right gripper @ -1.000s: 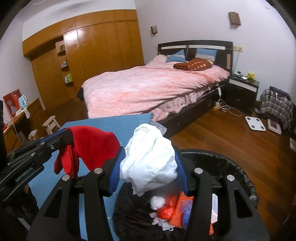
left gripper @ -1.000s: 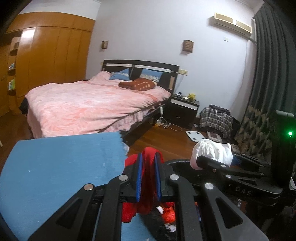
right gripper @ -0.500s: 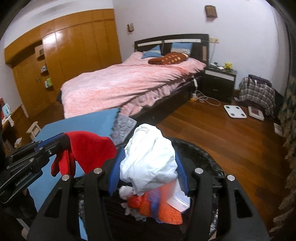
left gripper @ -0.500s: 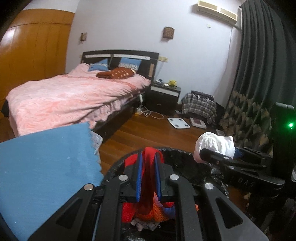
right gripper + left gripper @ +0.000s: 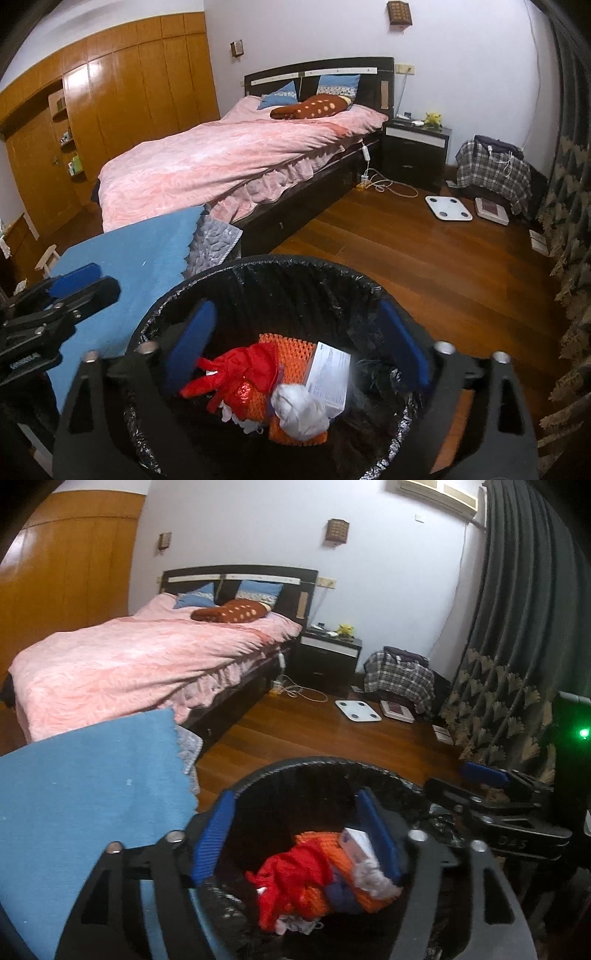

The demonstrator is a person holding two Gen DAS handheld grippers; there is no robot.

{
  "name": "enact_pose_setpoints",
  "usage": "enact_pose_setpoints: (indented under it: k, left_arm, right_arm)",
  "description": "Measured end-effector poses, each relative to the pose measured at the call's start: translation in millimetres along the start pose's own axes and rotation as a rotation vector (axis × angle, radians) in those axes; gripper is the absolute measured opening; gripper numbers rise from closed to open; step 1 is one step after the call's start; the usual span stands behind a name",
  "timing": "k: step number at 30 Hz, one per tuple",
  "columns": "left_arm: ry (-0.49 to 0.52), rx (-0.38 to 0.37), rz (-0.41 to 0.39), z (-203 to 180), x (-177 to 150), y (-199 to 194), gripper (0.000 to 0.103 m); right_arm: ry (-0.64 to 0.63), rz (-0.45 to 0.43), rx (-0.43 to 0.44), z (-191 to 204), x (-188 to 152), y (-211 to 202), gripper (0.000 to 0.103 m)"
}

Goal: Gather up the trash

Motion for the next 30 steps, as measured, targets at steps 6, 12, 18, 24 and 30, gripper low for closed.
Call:
enact_pose_setpoints:
  k: [6, 12, 18, 24, 30]
  left_arm:
    - [-0.026, 0.067, -0.009, 22.5, -0.6, -20.4, 0.096]
    - [-0.029, 0.108, -0.015, 37.4, 2.8, -40.6, 0.097]
    - [-0.035, 0.137, -0.032, 40.9, 6.2, -59.9, 0.097]
    - [-0.044, 0.156, -0.047, 44.1, 7.7, -71.9, 0.097]
    - [-0.04, 0.167, -0.061, 42.8, 12.5, -78.8, 0.097]
  right_arm:
    - [0.016, 0.002, 0.032, 13.9, 5.4, -13.3, 0.097]
    - [-0.004, -0.001, 0.074, 35.2, 13.1, -30.6, 0.098]
    - [-0.037, -0.004, 0.106, 58.2, 17.7, -47.1, 0.098]
    - [-0.065, -0.01, 0.127, 74.7, 20.1, -55.1, 0.098]
    - [-0.071, -0.015, 0.132, 80.5, 21.2, -58.6, 0.098]
Point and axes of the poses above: each gripper's, at about its wrist camera, not at the fingertips, and y roughly the way its jaws point, z to its left, x to its top, the point moved 10 cm from there along y, roughly the way its jaws point, and after that the axes turned 10 degrees about y, right-handed, at the moved point
